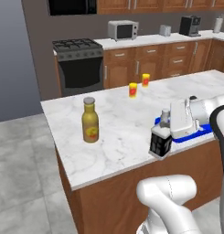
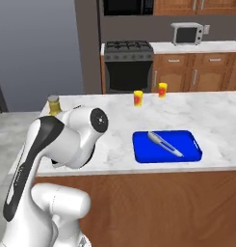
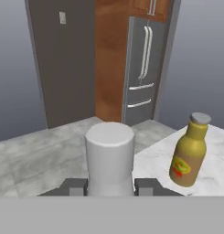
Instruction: Place the drinks on the dining counter in a tight cluster.
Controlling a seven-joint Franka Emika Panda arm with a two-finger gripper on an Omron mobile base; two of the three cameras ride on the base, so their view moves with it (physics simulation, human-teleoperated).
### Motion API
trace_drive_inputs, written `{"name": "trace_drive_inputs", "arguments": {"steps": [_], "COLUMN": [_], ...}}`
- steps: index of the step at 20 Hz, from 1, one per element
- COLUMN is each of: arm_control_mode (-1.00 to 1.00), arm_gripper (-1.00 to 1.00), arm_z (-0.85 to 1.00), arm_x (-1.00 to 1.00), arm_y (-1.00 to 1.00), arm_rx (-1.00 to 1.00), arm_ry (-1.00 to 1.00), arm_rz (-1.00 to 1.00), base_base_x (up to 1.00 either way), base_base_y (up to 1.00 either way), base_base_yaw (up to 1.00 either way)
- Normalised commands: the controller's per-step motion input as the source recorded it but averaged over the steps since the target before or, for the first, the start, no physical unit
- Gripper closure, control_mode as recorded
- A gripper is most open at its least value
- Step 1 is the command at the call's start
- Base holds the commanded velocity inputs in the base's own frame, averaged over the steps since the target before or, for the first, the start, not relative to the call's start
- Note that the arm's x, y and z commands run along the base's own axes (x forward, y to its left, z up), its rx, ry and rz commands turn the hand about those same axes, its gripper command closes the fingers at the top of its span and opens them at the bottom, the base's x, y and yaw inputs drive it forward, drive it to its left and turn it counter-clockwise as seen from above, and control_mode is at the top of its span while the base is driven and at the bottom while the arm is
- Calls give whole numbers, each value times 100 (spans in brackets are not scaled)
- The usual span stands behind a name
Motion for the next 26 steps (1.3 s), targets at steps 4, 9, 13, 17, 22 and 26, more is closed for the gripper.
{"name": "trace_drive_inputs", "arguments": {"steps": [4, 9, 13, 17, 22, 26], "arm_control_mode": [100, 100, 100, 100, 100, 100], "arm_gripper": [100, 100, 100, 100, 100, 100], "arm_z": [0, 0, 0, 0, 0, 0], "arm_x": [0, 0, 0, 0, 0, 0], "arm_y": [0, 0, 0, 0, 0, 0], "arm_rx": [0, 0, 0, 0, 0, 0], "arm_ry": [0, 0, 0, 0, 0, 0], "arm_rz": [0, 0, 0, 0, 0, 0], "base_base_x": [70, 70, 35, 31, 31, 0], "base_base_y": [-1, -25, 0, 0, 0, 0], "base_base_yaw": [10, 21, 15, 6, 2, 0]}}
